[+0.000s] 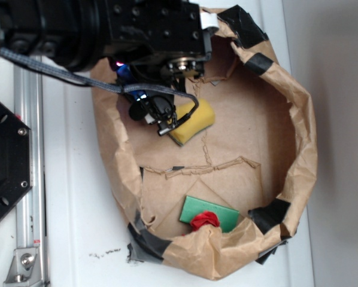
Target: Grab the black box.
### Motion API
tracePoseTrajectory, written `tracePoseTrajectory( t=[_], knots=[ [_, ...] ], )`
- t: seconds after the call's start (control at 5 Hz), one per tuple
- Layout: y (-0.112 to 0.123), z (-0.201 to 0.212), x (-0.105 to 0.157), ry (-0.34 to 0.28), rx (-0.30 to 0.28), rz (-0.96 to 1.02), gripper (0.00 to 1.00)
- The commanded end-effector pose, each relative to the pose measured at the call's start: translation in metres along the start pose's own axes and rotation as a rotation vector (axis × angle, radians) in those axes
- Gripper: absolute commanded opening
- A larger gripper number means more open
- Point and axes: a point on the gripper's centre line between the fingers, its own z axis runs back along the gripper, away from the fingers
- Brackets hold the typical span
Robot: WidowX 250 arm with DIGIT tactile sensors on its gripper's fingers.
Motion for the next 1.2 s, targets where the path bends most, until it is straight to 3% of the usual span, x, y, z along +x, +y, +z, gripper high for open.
tracePoseTrajectory(
  t=[0.0, 0.2, 0.4, 0.6, 0.8, 1.0],
  knots=[
    [-0.004, -0.026, 0.011, -0.007, 0.043, 0.063, 1.00],
    [-0.006, -0.032, 0.022, -0.018, 0.074, 0.084, 1.00],
    [-0.006, -0.029, 0.020, -0.028, 0.079, 0.092, 0.00],
    [-0.003, -0.021, 0.019, -0.032, 0.077, 0.080, 0.00],
    [0.001, 0.007, 0.016, -0.072, 0.014, 0.047, 0.00],
    [-0.001, 0.054, 0.004, -0.176, -0.104, -0.019, 0.00]
  ],
)
